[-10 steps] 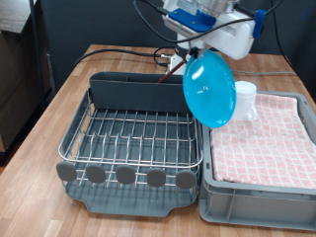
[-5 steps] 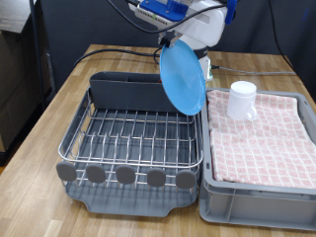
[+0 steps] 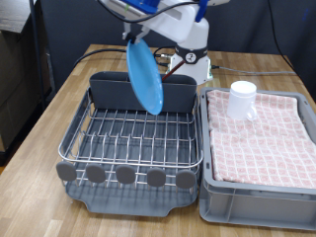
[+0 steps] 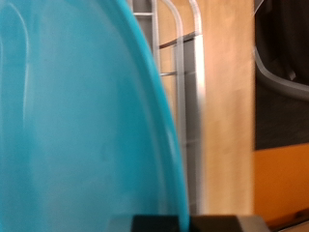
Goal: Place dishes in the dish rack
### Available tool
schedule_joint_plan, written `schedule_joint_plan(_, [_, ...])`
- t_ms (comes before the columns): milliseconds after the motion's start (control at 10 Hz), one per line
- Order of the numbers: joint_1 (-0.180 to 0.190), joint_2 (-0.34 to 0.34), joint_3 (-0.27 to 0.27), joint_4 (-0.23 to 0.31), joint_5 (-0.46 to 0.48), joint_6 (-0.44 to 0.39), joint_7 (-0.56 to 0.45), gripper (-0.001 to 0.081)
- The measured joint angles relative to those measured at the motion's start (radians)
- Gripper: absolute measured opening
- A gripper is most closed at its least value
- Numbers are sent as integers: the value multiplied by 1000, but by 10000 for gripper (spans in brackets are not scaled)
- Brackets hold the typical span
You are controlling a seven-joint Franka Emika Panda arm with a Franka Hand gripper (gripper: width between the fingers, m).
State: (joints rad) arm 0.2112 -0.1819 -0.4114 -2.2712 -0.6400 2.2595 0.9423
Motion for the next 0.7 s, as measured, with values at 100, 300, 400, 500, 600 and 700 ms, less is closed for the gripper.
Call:
schedule_joint_plan(100, [-11, 5, -24, 1, -36, 36, -48, 19])
schedule_joint_plan(300, [-23, 20, -61, 1, -95, 154, -160, 19])
schedule_joint_plan(400, [-23, 20, -59, 1, -87, 136, -143, 19])
schedule_joint_plan(500, [-23, 20, -59, 1, -87, 134, -138, 19])
schedule_joint_plan(600, [-23, 24, -64, 1, -95, 147, -139, 19])
schedule_joint_plan(700, [-23, 33, -72, 3, -113, 156, -141, 19])
